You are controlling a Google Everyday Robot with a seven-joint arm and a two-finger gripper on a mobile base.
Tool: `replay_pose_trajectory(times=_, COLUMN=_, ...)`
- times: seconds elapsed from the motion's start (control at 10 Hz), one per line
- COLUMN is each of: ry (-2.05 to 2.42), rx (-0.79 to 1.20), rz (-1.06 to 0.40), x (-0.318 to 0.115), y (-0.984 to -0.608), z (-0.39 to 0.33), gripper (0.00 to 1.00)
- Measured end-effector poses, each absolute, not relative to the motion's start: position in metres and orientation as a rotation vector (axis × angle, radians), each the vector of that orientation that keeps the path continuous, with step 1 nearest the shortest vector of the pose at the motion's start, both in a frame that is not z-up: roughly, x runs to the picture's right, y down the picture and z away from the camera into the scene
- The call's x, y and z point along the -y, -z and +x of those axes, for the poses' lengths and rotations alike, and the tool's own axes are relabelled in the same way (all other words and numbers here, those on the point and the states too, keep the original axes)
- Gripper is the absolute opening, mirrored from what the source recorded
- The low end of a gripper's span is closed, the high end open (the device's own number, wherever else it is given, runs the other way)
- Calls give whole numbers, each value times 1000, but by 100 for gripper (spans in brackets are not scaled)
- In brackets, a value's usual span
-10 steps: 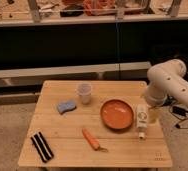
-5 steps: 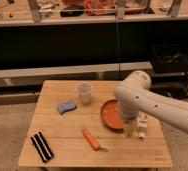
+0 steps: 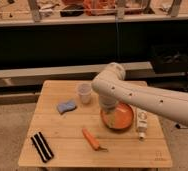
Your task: Move the arm in a circular motion
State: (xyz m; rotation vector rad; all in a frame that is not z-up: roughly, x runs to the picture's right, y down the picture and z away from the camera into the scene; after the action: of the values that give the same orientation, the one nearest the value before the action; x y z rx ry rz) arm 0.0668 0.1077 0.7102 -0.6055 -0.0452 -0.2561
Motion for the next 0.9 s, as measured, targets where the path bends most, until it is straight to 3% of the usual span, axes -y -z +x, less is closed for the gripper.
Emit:
replay_pose_trajectory(times=0.5, ry=318, rx=128, rz=-495, x=-6, y=-783, z=95, gripper=80)
replay_pose_trajectory(times=0.9, ry=243, rx=117, rz=-494, x=9, y=-808, z=189, gripper=80)
